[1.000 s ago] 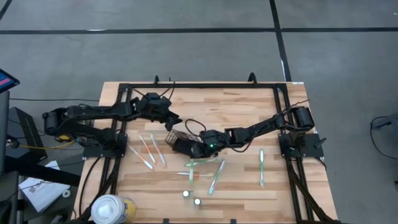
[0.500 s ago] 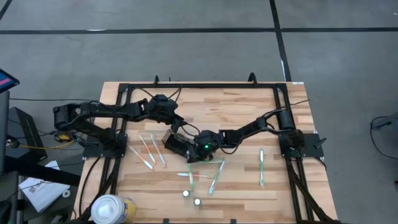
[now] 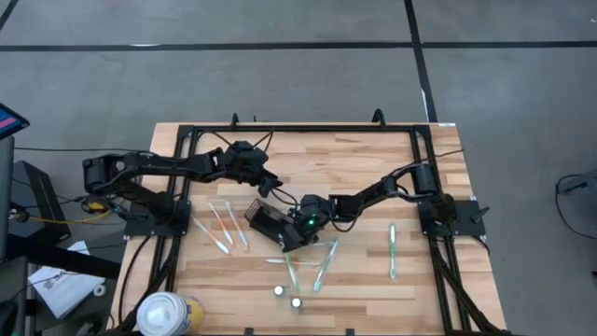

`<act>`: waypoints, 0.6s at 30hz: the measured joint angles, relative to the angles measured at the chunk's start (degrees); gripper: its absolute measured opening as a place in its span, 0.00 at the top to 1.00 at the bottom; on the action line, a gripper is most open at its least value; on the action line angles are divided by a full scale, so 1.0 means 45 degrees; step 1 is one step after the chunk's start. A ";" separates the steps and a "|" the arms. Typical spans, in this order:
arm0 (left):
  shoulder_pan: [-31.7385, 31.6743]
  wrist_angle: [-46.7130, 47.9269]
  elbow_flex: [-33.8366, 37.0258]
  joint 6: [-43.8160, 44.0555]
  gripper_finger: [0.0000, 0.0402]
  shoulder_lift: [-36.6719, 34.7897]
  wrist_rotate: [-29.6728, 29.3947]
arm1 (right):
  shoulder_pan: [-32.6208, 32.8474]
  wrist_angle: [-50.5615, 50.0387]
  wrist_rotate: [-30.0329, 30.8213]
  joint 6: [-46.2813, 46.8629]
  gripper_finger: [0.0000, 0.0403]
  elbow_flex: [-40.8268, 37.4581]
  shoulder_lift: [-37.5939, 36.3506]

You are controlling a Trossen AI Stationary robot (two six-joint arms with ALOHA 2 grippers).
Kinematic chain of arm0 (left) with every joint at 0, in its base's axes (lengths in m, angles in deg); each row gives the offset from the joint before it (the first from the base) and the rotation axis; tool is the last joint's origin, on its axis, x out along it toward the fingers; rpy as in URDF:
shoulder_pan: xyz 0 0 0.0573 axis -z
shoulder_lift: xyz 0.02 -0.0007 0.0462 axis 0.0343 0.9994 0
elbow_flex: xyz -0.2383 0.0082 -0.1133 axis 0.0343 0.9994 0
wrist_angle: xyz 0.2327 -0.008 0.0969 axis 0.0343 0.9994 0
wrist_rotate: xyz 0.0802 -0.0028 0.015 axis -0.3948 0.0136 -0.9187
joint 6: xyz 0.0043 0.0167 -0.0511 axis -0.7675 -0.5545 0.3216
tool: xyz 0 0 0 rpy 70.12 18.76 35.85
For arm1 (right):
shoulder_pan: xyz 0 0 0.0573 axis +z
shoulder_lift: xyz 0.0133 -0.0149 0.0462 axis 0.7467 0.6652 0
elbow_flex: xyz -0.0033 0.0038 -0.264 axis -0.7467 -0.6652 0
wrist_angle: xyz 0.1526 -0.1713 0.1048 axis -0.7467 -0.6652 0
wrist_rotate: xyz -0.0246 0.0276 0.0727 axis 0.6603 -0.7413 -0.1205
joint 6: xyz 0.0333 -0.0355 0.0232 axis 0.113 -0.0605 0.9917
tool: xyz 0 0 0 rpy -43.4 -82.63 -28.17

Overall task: Pick & Place toothbrushing station
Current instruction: Remove the green toothbrush from the wire organizer

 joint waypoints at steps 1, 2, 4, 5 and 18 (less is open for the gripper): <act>0.0000 -0.0016 0.0000 0.0000 0.52 0.0000 0.0001 | 0.0000 0.0003 0.0239 -0.0373 1.00 0.0002 -0.0029; 0.0000 -0.0019 0.0000 0.0000 0.52 0.0000 0.0001 | 0.0000 0.0012 0.0318 -0.0713 1.00 0.0057 -0.0040; -0.0005 -0.0032 0.0000 -0.0033 0.52 0.0000 0.0001 | -0.0019 0.0149 0.0181 -0.1108 1.00 0.0187 -0.0045; -0.0005 -0.0052 0.0000 -0.0059 0.52 0.0000 0.0001 | -0.0024 0.0340 0.0046 -0.1350 1.00 0.0212 -0.0045; -0.0447 -0.0381 0.0000 -0.0064 0.52 -0.0005 -0.0300 | -0.0244 0.1685 -0.2251 -0.1747 1.00 0.0268 0.0183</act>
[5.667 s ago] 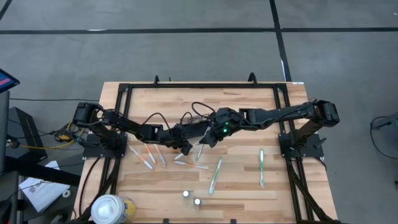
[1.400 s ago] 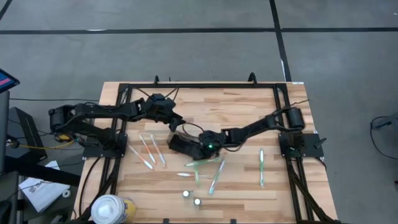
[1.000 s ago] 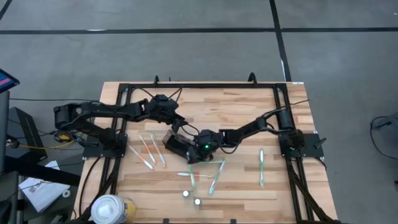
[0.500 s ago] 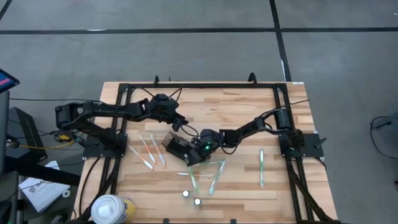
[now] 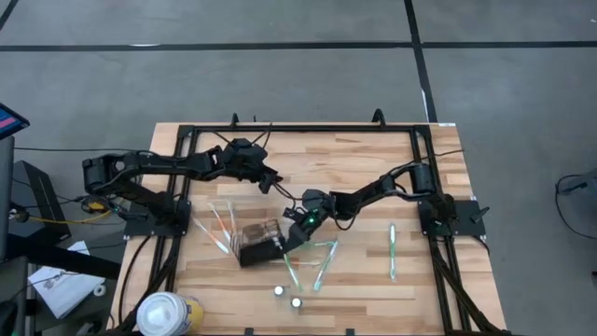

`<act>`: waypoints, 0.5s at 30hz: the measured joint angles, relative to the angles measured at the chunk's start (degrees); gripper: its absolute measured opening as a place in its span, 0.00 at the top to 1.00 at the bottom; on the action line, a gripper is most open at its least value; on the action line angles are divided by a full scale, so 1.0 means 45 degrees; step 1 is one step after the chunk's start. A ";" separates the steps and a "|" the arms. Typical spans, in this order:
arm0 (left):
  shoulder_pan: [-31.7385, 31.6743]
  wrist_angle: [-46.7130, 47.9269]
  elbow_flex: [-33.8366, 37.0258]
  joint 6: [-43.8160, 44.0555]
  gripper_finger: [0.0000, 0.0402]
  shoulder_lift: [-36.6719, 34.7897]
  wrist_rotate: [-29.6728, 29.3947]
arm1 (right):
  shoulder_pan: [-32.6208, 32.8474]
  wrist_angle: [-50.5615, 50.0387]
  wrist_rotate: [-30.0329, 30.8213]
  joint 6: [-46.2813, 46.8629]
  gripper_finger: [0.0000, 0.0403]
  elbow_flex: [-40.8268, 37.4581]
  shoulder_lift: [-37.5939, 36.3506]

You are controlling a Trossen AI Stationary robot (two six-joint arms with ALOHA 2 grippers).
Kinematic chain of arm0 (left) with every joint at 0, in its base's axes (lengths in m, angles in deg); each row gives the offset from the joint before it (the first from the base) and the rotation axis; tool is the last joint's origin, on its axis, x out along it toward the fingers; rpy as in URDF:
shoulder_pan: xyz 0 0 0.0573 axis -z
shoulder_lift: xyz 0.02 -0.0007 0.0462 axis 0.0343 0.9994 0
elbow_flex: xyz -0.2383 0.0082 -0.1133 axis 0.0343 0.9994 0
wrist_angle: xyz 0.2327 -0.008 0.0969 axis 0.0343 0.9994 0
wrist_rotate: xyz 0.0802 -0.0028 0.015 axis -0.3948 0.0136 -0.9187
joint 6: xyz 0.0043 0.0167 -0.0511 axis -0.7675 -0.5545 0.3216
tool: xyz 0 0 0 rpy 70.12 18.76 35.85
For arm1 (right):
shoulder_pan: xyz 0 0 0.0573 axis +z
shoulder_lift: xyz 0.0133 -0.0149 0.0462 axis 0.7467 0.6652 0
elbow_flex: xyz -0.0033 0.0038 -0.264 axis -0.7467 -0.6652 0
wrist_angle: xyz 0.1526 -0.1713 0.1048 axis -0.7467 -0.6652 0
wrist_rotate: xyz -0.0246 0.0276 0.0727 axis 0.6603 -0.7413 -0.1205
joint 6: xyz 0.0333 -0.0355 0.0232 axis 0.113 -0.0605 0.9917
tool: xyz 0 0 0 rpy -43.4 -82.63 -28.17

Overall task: Pick & Place toothbrushing station
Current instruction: Remove the green toothbrush from the wire organizer

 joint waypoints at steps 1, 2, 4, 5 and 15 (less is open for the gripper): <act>-0.0062 -0.0028 0.0000 0.0045 0.52 0.0000 0.0001 | -0.0051 -0.0649 0.0005 -0.0088 1.00 0.0000 0.0000; -0.0106 -0.0039 0.0000 0.0065 0.52 0.0000 -0.0003 | -0.0159 -0.1311 0.0007 -0.0305 1.00 0.0009 -0.0007; -0.0141 -0.0095 0.0000 0.0130 0.52 0.0000 -0.0003 | -0.0420 -0.2210 -0.0063 -0.0709 1.00 -0.0069 -0.0019; -0.0136 -0.0124 0.0000 0.0142 0.52 0.0000 0.0010 | -0.0615 -0.2262 0.0036 -0.0796 1.00 -0.0112 -0.0036; -0.0102 -0.0151 0.0000 0.0763 0.52 0.0000 0.0015 | -0.2950 -0.1494 0.0277 -0.0597 1.00 -0.0233 -0.0029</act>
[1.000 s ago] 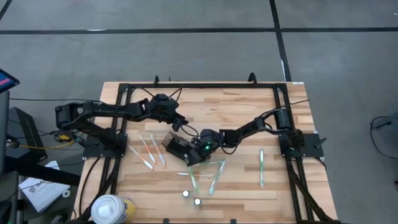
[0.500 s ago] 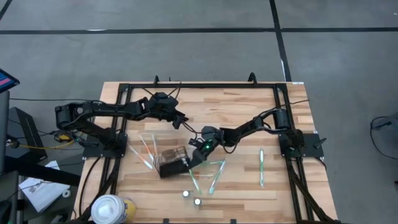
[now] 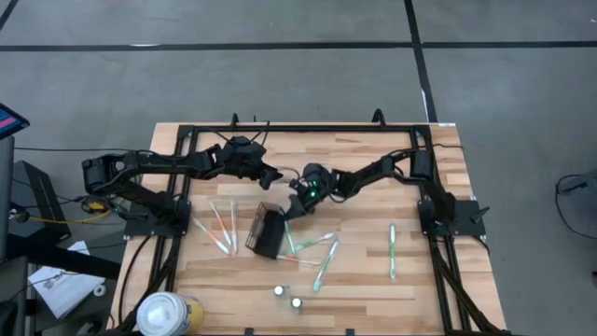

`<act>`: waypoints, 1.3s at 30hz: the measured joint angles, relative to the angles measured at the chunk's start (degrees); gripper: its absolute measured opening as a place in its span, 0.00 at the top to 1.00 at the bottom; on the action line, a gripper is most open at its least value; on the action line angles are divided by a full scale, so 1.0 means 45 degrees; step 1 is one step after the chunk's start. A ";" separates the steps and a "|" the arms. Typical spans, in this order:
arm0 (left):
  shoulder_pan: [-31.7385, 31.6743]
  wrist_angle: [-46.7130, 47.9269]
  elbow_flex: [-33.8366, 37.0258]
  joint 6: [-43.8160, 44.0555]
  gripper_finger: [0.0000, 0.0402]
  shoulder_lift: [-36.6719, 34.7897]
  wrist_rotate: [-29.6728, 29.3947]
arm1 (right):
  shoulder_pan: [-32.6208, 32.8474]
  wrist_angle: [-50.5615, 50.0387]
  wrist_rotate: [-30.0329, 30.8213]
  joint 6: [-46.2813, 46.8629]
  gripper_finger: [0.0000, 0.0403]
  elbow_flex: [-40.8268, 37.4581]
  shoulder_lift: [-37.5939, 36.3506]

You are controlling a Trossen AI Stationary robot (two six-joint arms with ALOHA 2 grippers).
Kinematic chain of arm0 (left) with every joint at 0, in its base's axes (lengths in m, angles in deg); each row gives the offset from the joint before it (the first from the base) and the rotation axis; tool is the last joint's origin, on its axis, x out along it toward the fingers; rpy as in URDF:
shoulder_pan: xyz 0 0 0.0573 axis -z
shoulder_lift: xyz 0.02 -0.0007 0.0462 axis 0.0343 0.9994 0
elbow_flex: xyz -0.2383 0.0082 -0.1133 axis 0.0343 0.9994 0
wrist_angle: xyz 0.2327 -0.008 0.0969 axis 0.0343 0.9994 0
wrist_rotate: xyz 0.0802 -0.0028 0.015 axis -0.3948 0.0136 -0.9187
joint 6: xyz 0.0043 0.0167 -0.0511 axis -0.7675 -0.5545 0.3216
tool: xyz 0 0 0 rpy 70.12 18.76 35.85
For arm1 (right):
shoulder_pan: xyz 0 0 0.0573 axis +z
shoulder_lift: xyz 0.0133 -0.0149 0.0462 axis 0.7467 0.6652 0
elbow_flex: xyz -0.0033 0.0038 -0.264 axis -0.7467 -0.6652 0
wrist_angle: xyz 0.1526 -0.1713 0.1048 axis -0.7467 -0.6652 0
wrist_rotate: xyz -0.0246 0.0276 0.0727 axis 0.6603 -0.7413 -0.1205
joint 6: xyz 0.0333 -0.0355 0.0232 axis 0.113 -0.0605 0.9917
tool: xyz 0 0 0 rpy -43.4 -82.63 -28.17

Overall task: Pick & Place toothbrushing station
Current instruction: Remove the green toothbrush from the wire organizer

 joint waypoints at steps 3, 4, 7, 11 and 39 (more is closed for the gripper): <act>0.0000 -0.0024 0.0000 0.0005 0.52 0.0000 0.0062 | -0.0530 -0.0251 0.0150 -0.0084 1.00 0.0010 -0.0011; 0.0005 -0.0022 0.0000 0.0005 0.52 0.0000 0.0073 | -0.0686 -0.0299 0.0219 -0.0135 1.00 0.0012 -0.0020; -0.0001 -0.0017 0.0000 0.0000 0.52 0.0000 0.0056 | -0.1072 -0.0257 0.0275 -0.0195 1.00 0.0015 -0.0024; -0.0140 -0.0029 0.0000 -0.0617 0.52 0.0000 -0.0505 | -0.1316 -0.0431 0.0094 -0.0204 1.00 -0.0015 -0.0228; -0.0622 -0.0736 -0.0005 -0.0219 0.52 0.0000 0.0228 | -0.1785 -0.4247 -0.2489 -0.2312 1.00 -0.0010 -0.1040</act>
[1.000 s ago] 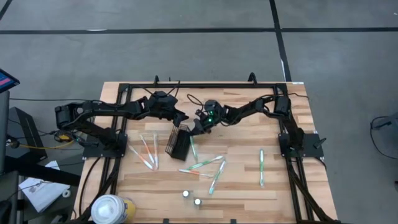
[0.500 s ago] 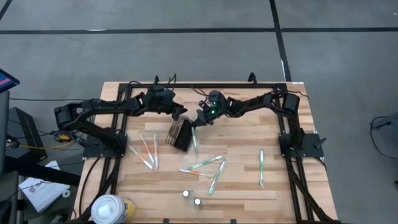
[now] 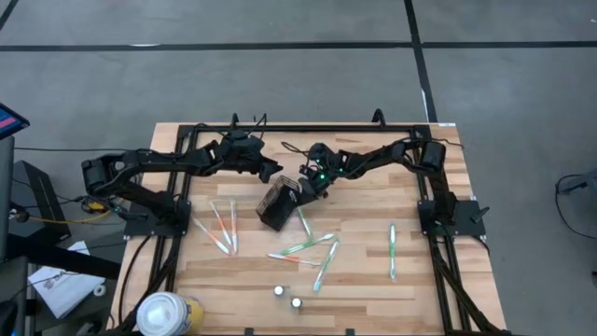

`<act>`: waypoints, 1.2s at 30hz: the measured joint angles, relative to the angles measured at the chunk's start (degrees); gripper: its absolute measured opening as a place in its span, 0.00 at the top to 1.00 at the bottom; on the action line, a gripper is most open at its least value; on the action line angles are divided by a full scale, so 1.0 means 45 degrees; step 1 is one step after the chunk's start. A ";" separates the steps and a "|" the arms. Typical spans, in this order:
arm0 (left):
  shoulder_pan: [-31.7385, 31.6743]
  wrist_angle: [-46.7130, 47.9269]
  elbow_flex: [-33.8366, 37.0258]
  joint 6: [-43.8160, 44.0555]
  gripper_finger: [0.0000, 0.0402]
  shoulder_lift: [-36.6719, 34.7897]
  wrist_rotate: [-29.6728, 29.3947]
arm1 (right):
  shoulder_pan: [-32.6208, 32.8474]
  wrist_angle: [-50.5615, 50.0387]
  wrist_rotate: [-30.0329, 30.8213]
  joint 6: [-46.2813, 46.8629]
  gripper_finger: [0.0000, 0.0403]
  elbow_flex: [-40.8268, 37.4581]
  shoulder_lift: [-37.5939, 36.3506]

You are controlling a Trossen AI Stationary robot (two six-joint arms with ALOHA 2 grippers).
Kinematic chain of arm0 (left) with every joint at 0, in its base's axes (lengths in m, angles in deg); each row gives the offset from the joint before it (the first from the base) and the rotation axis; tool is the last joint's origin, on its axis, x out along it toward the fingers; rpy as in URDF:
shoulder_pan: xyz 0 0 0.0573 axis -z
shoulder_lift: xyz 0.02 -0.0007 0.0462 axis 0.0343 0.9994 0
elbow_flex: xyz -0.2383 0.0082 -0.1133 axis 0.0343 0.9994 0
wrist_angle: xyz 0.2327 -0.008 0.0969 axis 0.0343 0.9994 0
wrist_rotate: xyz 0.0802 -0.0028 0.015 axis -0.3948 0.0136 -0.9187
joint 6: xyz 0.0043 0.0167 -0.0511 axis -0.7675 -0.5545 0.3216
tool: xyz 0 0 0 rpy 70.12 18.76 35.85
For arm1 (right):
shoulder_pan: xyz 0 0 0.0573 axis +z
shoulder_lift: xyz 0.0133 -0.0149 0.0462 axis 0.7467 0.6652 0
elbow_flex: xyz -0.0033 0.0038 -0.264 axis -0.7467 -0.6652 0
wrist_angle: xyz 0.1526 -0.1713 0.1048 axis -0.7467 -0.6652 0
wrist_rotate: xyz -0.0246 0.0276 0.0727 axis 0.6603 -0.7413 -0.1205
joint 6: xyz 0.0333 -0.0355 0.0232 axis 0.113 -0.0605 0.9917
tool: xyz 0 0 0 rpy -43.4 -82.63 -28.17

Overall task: Pick & Place toothbrushing station
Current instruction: Remove the green toothbrush from the wire organizer

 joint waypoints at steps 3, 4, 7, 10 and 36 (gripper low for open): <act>0.0335 -0.0013 0.0000 0.0307 0.52 0.0000 0.0003 | -0.0010 -0.0067 -0.0619 -0.0032 1.00 0.0000 -0.0004; 0.0460 -0.0040 0.0000 0.0398 0.52 0.0000 0.0000 | -0.0046 -0.0056 -0.0761 0.0005 1.00 0.0000 -0.0004; 0.0851 -0.0092 -0.0002 0.0667 0.52 0.0000 0.0003 | -0.0097 -0.0050 -0.1148 0.0016 1.00 0.0000 -0.0004; 0.1186 -0.0092 -0.0002 0.0998 0.52 0.0000 -0.0076 | -0.0101 -0.0044 -0.1554 0.0018 1.00 0.0000 -0.0004; 0.3425 -0.0344 -0.0170 0.3672 0.86 0.2527 -0.0976 | 0.0142 -0.1592 -0.2084 -0.1065 1.00 -0.0057 -0.0264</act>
